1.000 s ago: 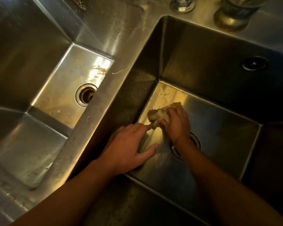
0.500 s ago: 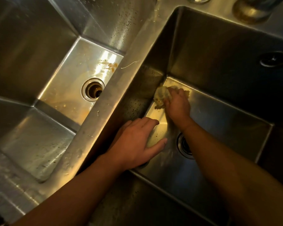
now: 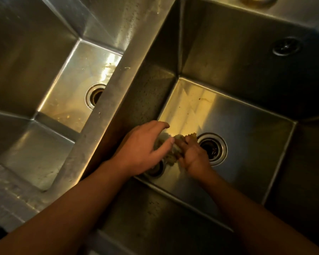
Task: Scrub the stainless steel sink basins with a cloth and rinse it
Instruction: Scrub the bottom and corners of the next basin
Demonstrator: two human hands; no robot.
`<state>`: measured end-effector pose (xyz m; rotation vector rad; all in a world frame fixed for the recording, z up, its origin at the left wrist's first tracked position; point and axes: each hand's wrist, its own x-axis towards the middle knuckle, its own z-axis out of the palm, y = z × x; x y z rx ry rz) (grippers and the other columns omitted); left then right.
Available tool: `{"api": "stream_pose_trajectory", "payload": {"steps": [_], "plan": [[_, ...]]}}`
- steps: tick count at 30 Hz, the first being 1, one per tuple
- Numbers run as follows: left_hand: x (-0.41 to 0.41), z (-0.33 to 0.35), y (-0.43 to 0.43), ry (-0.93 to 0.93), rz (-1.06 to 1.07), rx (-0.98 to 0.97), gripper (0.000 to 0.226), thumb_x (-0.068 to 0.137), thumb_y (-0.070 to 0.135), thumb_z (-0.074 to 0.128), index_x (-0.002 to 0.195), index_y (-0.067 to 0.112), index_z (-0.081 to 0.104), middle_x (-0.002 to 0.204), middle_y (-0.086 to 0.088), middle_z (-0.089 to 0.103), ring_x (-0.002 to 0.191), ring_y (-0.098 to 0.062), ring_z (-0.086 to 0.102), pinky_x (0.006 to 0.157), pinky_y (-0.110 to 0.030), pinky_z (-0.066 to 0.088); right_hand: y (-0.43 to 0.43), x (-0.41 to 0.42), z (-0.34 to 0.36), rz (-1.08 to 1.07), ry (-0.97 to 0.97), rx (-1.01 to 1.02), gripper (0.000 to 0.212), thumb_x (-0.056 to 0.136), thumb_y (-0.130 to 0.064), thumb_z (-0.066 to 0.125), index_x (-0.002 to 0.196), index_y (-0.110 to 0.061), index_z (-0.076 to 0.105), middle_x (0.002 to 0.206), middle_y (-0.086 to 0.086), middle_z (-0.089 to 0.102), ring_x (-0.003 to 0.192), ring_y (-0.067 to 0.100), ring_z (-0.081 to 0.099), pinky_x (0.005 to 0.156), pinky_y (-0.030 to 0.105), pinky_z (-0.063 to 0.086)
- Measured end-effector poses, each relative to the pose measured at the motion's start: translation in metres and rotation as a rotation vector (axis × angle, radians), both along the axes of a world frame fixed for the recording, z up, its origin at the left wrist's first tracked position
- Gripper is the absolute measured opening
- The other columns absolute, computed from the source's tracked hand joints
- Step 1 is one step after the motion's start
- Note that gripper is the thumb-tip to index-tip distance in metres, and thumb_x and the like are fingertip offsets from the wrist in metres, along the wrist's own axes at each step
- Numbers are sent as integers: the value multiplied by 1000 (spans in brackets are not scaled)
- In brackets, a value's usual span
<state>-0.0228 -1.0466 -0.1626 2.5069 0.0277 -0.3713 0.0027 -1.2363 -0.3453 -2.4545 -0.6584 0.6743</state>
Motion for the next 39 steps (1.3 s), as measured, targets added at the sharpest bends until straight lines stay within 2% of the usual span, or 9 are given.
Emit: {"api": "stream_pose_trajectory", "payload": {"steps": [4, 12, 15, 19, 22, 25, 29, 33, 39], "plan": [[-1, -1, 0, 38, -63, 38, 52, 95, 55, 46, 133, 22, 56, 127, 4, 61, 115, -11, 56, 95, -30, 46, -31, -21, 3, 38, 39, 12, 55, 90, -39, 59, 143, -33, 44, 141, 4, 40, 131, 30, 43, 98, 42, 48], [-2, -5, -3, 45, -98, 51, 57, 93, 64, 40, 134, 27, 53, 128, 8, 60, 113, -10, 57, 92, -34, 49, -82, -47, 11, 191, 85, 105, 41, 90, -45, 54, 129, -31, 56, 127, -4, 52, 115, 21, 56, 91, 34, 51], [0, -3, -4, 41, -84, 50, 59, 92, 63, 41, 135, 25, 53, 129, 6, 60, 114, -12, 57, 93, -34, 48, -72, -26, 22, -29, 173, 137, 52, 82, -56, 52, 126, -30, 60, 118, -4, 55, 106, 19, 60, 90, 32, 48], [2, 0, -5, 19, -56, 36, 55, 93, 59, 44, 136, 25, 53, 128, 7, 60, 114, -11, 56, 91, -31, 45, -51, 20, 45, -388, -8, 281, 39, 82, -39, 64, 119, -26, 65, 112, -1, 61, 100, 20, 62, 88, 35, 51], [4, 2, -7, 8, -59, 31, 55, 93, 61, 41, 135, 26, 52, 126, 9, 59, 114, -8, 55, 92, -32, 45, -44, 59, 53, -538, -104, 307, 35, 86, -29, 70, 120, -27, 64, 112, -1, 58, 98, 18, 59, 83, 32, 50], [13, 3, -9, -5, -80, 51, 56, 94, 63, 38, 135, 28, 51, 127, 10, 58, 114, -8, 54, 93, -33, 44, -44, 91, 48, -604, -123, 204, 43, 89, -38, 66, 130, -29, 57, 121, -2, 52, 105, 20, 57, 84, 29, 46], [36, -1, -17, -33, -120, 84, 54, 96, 62, 40, 137, 27, 50, 131, 9, 57, 118, -9, 52, 97, -33, 41, -44, 103, 35, -695, -123, 13, 66, 89, -45, 63, 148, -32, 36, 136, 4, 36, 122, 24, 47, 97, 36, 44], [50, -6, -25, -35, -137, 82, 56, 96, 62, 38, 138, 27, 49, 134, 10, 56, 120, -8, 50, 100, -34, 41, -40, 105, 31, -681, -224, -3, 60, 90, -41, 60, 145, -27, 42, 132, 7, 39, 123, 25, 42, 96, 40, 46], [53, -13, -23, -35, -151, 89, 55, 96, 64, 36, 137, 30, 48, 131, 12, 56, 118, -5, 50, 96, -29, 39, -29, 102, 25, -615, -38, -86, 66, 96, -48, 52, 154, -31, 26, 154, 10, 22, 137, 32, 29, 108, 43, 36]]}}
